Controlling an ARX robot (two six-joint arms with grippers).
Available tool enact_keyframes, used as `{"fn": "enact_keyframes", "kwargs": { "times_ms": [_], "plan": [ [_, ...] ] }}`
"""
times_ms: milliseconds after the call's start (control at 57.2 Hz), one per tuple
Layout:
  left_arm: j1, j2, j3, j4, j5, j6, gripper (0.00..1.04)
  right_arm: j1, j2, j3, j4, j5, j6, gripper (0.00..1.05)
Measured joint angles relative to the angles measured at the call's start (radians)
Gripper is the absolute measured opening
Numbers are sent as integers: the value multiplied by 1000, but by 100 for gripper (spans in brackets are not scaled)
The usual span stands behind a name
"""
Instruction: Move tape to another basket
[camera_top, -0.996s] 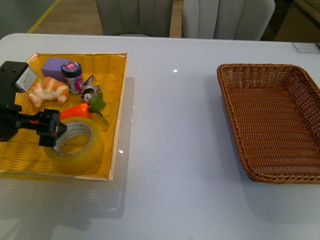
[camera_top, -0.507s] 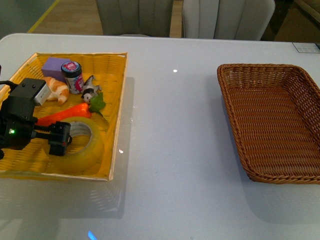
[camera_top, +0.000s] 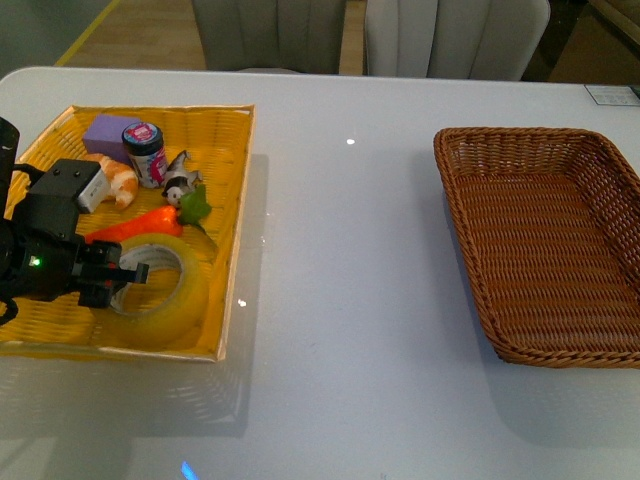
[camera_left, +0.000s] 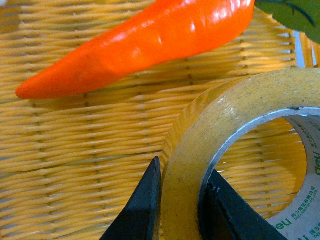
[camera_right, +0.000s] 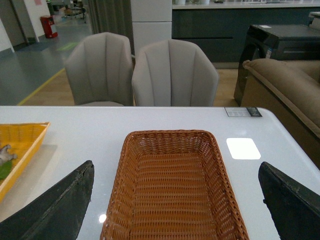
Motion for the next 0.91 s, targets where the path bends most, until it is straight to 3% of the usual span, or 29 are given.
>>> {"fn": "enact_keyframes", "kwargs": {
  "times_ms": [210,367,559,734,909],
  "plan": [
    [39,-171,-50,6,42,-19,16,0,0,0,0,0,0,96],
    [-5,-344,-77,-27,90,-56,16,0,0,0,0,0,0,96],
    [-206,-517,-72,-90,101,-121,16,0,0,0,0,0,0,96],
    [-399,-532,-9,-127,29,-163,16,0,0,0,0,0,0,96],
    [-489,-531,39,-147,2,-178,16,0,0,0,0,0,0,96]
  ]
}}
